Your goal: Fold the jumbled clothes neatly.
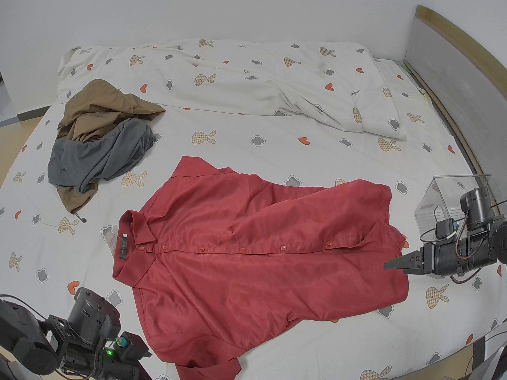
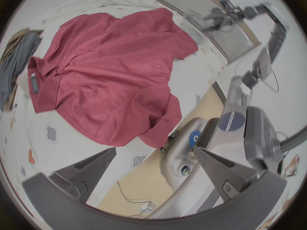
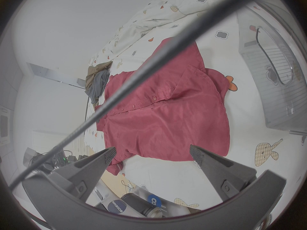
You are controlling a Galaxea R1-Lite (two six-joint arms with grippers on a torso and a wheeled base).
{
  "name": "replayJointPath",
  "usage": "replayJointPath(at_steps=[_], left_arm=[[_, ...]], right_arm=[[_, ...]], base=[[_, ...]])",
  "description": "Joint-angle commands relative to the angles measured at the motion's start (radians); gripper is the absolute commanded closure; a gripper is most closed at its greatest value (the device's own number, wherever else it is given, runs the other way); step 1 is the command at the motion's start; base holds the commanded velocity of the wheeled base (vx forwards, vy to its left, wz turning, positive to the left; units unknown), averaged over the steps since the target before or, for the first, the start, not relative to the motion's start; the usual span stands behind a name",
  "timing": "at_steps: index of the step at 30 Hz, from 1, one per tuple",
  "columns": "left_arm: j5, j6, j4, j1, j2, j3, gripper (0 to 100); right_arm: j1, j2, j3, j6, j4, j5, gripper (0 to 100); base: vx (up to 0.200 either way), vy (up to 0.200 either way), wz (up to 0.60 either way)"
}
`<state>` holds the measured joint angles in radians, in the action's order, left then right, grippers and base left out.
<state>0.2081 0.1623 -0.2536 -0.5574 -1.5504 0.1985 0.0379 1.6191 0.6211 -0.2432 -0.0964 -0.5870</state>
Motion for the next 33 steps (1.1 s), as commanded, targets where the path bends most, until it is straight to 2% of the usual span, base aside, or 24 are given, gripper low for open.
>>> replayJointPath(at_steps=[1, 7, 11, 13, 14, 15, 16, 17, 18, 20, 21, 24, 28, 29, 33], left_arm=[[-0.004, 0.052, -0.007, -0.033, -0.023, -0.016, 0], [-0.001, 0.057, -0.01, -0.098, -0.057, -0.034, 0], [-0.006, 0.057, -0.056, -0.104, -0.12, -0.027, 0], [-0.068, 0.055, -0.142, -0.099, -0.194, -0.027, 0], [-0.145, 0.054, -0.207, -0.091, -0.237, -0.037, 0], [-0.17, 0.052, -0.239, -0.088, -0.25, -0.045, 0], [-0.173, 0.052, -0.245, -0.088, -0.254, -0.047, 0], [-0.18, 0.051, -0.325, -0.087, -0.28, -0.08, 0], [-0.18, 0.051, -0.331, -0.085, -0.283, -0.083, 0], [-0.18, 0.051, -0.454, -0.087, -0.326, -0.128, 0], [-0.18, 0.048, -0.473, -0.087, -0.332, -0.139, 0], [-0.173, 0.034, -0.561, -0.087, -0.341, -0.188, 0], [-0.118, -0.02, -0.567, -0.087, -0.33, -0.199, 0], [-0.067, -0.078, -0.566, -0.087, -0.319, -0.199, 0], [0.014, -0.175, -0.573, -0.087, -0.307, -0.199, 0]], right_arm=[[0.0, 0.002, -0.001, 0.001, 0.0, 0.0, 0], [0.002, 0.004, 0.0, 0.001, 0.0, 0.0, 0], [0.002, 0.004, 0.0, 0.001, 0.0, 0.0, 0], [0.002, -0.002, 0.0, 0.001, 0.0, 0.0, 0], [0.0, -0.005, -0.001, 0.001, 0.0, 0.0, 0], [0.0, -0.007, -0.001, 0.001, 0.0, 0.0, 0], [0.0, -0.007, 0.0, 0.001, 0.0, 0.0, 0], [0.002, -0.005, -0.001, 0.001, 0.0, 0.0, 0], [0.002, -0.005, -0.001, 0.001, 0.0, 0.003, 0], [0.007, 0.005, 0.0, 0.002, 0.0, 0.007, 0], [0.008, 0.007, 0.0, 0.002, 0.0, 0.009, 0], [0.011, 0.024, -0.001, 0.002, 0.007, 0.015, 0], [-0.007, 0.064, 0.0, 0.001, 0.009, 0.024, 0], [-0.044, 0.1, -0.001, 0.005, 0.009, 0.038, 0], [-0.119, 0.163, -0.009, 0.073, 0.006, 0.042, 0]], base=[[0.0, 0.0, 0.0], [0.0, 0.0, 0.0], [0.0, 0.0, 0.0], [0.0, 0.0, 0.0], [0.0, 0.0, 0.0], [0.0, 0.0, 0.0], [0.0, 0.0, 0.0], [0.0, 0.0, 0.0], [0.0, 0.0, 0.0], [0.0, 0.0, 0.0], [0.0, 0.0, 0.0], [0.0, 0.0, 0.0], [0.0, 0.0, 0.0], [0.0, 0.0, 0.0], [0.0, 0.0, 0.0]])
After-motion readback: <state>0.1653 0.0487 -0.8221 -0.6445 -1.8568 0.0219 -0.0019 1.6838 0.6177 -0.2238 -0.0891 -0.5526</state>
